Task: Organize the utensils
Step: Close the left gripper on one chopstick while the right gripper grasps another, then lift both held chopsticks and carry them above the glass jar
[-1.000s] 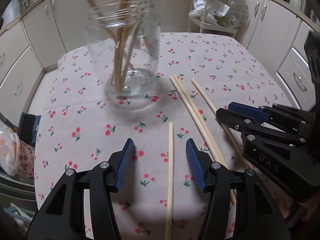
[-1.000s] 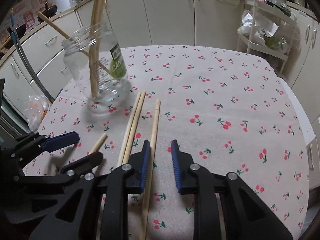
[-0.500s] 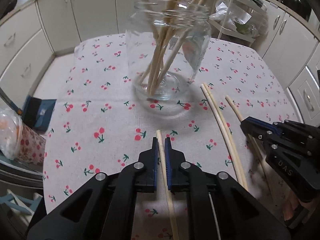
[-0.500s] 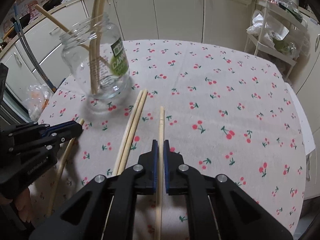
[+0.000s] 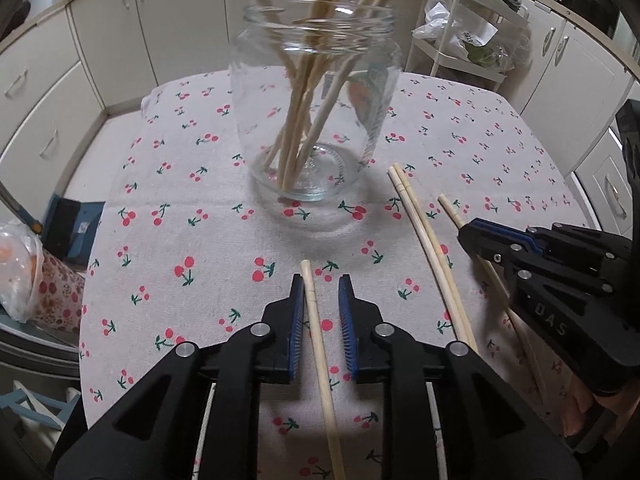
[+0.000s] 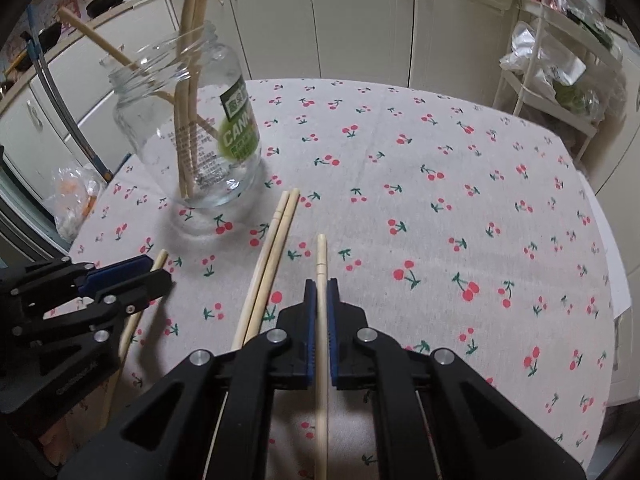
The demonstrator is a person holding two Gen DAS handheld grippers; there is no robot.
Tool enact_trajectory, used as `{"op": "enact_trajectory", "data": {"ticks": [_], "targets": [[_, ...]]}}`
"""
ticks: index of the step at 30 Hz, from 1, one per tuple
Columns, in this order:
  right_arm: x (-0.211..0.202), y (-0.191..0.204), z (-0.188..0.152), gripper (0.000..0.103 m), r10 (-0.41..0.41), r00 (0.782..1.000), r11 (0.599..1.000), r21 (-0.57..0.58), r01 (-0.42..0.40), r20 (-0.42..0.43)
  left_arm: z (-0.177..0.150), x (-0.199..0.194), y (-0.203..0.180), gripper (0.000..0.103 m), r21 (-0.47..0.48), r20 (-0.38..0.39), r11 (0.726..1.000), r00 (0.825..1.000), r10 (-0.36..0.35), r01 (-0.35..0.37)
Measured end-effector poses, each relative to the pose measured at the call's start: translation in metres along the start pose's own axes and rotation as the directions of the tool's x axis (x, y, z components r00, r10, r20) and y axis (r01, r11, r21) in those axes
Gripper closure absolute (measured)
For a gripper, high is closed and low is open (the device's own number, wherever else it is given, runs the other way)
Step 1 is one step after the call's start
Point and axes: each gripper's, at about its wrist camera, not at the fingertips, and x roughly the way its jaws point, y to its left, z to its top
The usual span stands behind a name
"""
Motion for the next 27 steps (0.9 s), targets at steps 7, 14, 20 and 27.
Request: {"op": "enact_trajectory", "data": {"ticks": [7, 14, 20, 27], "targets": [[-0.007, -0.008, -0.008, 0.097, 0.041, 0.999, 0.999, 0.03, -0.04, -0.027, -0.002, -0.001, 0.001, 0.098, -0.008, -0.018, 0.999, 0.999, -0.046, 0.046], [-0.006, -0.006, -0.005, 0.097, 0.026, 0.999, 1.0, -0.014, -0.026, -0.028, 0.0, 0.0, 0.002, 0.097, -0.015, -0.037, 0.999, 0.998, -0.045, 0.044], [-0.013, -0.006, -0.01, 0.097, 0.053, 0.998, 0.998, 0.024, -0.054, 0.015, -0.003, -0.006, -0.001, 0.098, 0.017, -0.004, 0.996, 0.996, -0.088, 0.088], [-0.053, -0.006, -0.017, 0.097, 0.146, 0.963, 0.977, 0.119, -0.177, 0.228, -0.004, -0.044, 0.016, 0.098, -0.029, 0.161, 0.984, 0.973, -0.167, 0.174]]}}
